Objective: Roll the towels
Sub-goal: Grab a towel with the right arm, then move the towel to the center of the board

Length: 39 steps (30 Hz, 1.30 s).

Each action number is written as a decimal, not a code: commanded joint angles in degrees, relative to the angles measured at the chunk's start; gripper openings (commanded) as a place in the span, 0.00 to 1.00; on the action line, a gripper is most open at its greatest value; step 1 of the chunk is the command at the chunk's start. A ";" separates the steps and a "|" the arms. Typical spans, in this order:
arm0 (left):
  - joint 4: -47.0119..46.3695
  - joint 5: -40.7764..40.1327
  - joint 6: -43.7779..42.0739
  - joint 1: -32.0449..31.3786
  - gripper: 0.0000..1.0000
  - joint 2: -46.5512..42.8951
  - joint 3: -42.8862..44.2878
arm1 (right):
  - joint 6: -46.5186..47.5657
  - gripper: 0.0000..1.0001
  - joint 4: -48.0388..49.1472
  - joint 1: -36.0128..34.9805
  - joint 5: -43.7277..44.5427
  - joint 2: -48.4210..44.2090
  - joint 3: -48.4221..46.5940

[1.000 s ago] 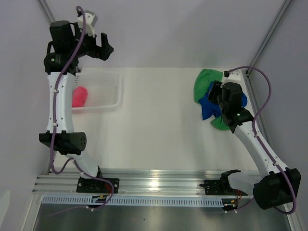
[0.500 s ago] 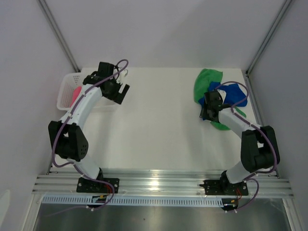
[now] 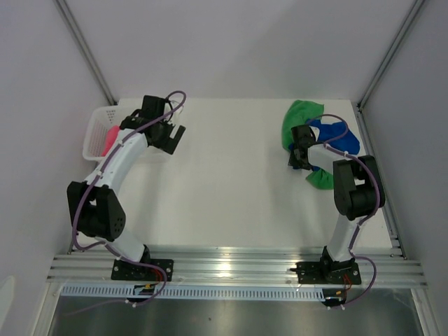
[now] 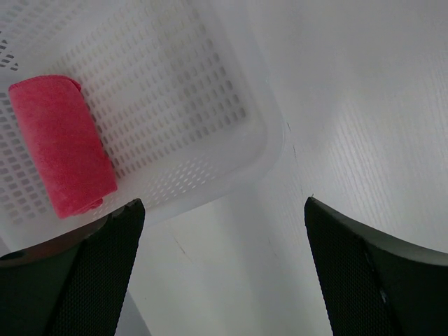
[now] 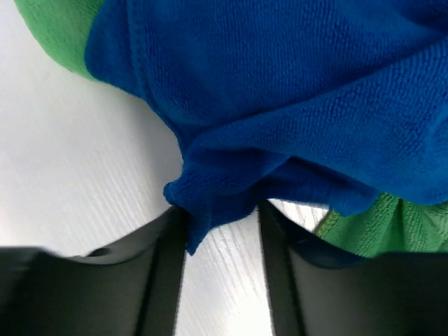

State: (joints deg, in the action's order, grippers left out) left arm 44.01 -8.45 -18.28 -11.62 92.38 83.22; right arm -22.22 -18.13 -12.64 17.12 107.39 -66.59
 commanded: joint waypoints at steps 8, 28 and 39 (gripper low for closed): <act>-0.86 2.29 1.23 -0.60 0.97 -8.34 0.36 | 5.78 0.00 0.12 0.25 -8.59 -2.87 -4.78; 0.46 6.78 2.99 -0.42 0.99 -16.26 1.42 | 20.46 0.00 -10.79 -30.06 -9.89 -19.52 -45.45; 2.40 7.30 2.02 1.25 0.99 -15.92 9.41 | 13.53 0.00 -0.82 -34.38 -19.76 -22.56 -36.18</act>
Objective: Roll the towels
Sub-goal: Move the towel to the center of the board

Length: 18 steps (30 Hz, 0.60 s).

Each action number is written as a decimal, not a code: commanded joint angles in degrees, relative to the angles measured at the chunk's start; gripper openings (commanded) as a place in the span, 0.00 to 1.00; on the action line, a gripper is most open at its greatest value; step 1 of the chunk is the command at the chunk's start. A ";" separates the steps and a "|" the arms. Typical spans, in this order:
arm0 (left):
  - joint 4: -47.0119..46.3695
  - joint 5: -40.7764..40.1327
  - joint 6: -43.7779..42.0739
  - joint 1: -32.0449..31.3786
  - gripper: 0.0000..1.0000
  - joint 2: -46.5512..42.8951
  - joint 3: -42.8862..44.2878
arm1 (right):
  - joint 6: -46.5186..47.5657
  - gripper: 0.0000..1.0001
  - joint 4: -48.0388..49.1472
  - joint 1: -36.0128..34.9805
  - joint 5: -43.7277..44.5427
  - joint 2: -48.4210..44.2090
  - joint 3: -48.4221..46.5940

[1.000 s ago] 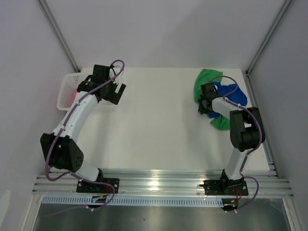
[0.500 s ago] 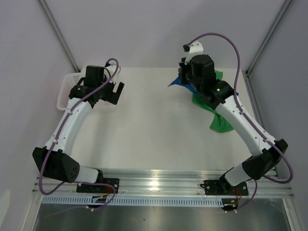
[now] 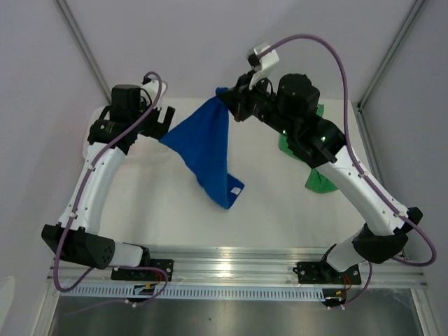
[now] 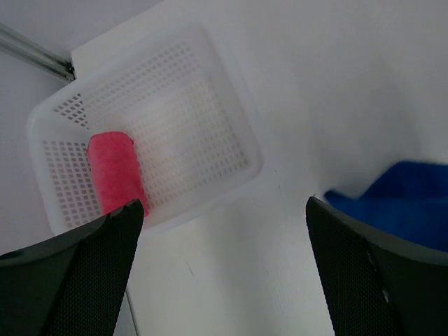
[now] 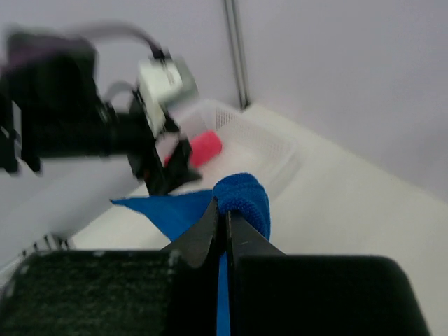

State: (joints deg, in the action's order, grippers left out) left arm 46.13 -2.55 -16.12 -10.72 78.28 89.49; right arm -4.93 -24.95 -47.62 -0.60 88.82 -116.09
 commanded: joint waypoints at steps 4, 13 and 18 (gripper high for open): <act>2.02 7.61 -0.93 0.26 0.97 -0.94 2.01 | -12.81 0.00 19.21 2.35 -2.30 -11.46 40.93; 6.52 19.41 -6.81 -10.53 0.82 2.14 -10.56 | -23.10 0.00 33.12 6.13 -2.39 -9.55 69.59; 1.28 18.81 -13.41 -16.96 0.89 1.88 -22.94 | -24.86 0.00 34.88 8.76 -5.20 -8.57 74.08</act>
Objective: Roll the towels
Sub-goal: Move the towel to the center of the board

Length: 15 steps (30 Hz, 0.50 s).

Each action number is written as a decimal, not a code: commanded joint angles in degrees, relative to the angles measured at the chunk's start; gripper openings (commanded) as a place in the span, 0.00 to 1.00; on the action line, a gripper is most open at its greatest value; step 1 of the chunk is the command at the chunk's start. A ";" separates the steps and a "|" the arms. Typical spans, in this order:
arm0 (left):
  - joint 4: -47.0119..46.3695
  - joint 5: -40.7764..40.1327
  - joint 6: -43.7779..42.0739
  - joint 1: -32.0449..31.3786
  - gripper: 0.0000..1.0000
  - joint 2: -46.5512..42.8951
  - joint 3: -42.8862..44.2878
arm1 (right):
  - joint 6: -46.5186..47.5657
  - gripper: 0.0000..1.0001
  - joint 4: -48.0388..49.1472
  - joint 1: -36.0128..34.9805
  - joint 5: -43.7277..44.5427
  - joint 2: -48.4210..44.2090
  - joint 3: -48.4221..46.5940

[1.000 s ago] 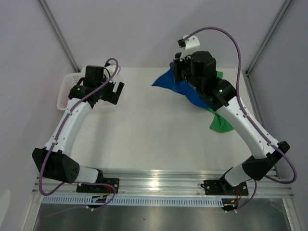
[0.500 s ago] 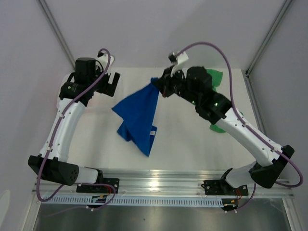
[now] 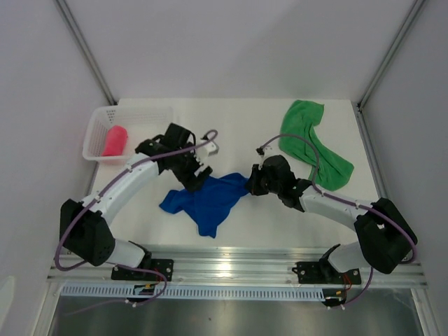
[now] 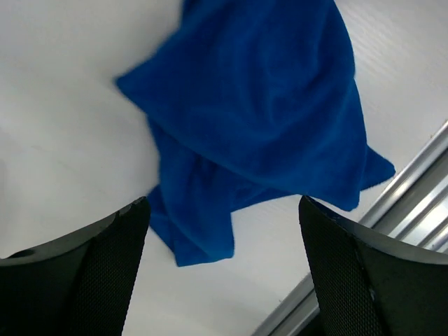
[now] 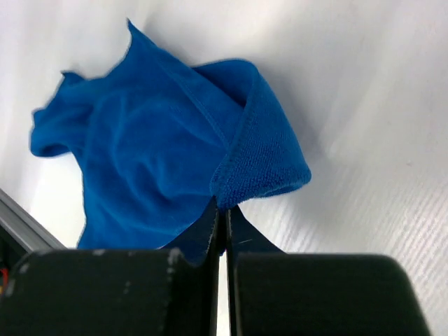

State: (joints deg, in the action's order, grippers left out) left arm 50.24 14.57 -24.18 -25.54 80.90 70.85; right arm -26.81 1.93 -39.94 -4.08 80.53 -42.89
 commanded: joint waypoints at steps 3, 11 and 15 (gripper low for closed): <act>-8.91 -3.48 -5.26 -3.72 0.89 2.58 -4.33 | -3.95 0.00 9.48 1.62 -1.99 -0.81 3.24; -10.60 -14.30 0.63 -3.11 0.80 20.94 6.57 | -7.38 0.00 13.70 2.06 -1.99 -0.99 6.42; -9.99 -12.03 2.47 -2.15 0.80 25.43 9.21 | -8.26 0.00 13.89 2.06 -2.16 -0.73 6.77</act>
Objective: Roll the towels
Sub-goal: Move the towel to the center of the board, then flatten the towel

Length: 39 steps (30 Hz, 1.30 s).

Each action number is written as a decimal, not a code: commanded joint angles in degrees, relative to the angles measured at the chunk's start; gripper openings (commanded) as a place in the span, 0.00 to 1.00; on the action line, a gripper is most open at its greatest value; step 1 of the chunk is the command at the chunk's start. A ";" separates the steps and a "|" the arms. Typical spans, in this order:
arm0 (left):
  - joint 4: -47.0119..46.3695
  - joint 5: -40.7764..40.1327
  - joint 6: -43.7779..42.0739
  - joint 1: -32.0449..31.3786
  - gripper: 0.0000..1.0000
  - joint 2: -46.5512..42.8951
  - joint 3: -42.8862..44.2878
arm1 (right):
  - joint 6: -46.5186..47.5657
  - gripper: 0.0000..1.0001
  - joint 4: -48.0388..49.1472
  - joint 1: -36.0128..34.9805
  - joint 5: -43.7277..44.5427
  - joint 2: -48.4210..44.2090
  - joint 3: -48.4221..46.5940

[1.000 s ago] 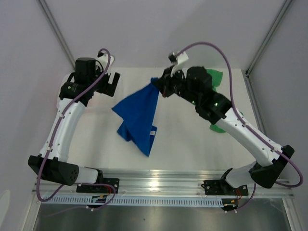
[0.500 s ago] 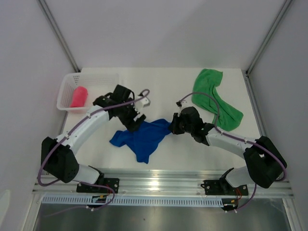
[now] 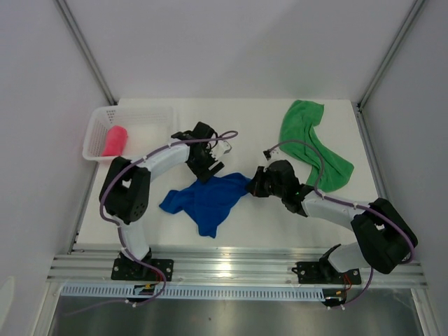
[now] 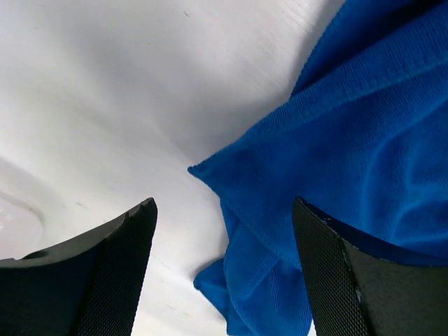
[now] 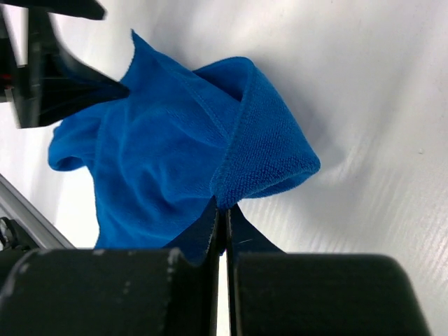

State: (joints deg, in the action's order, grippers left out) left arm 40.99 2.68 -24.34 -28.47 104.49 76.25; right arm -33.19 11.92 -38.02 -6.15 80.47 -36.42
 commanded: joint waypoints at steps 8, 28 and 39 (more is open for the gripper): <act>4.69 5.66 2.80 2.18 0.77 9.24 9.52 | -3.11 0.00 3.55 0.14 1.14 -1.98 1.53; 12.63 14.90 5.44 4.56 0.01 2.22 14.63 | -2.93 0.00 -2.68 1.46 4.66 -9.36 1.45; 12.09 15.60 7.55 5.35 0.01 -6.14 18.41 | -2.76 0.00 -8.23 5.50 3.25 -14.81 -0.58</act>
State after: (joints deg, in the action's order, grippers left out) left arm 53.63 17.21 -18.39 -23.68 100.29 92.99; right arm -35.66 5.19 -33.54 -3.16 67.18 -35.29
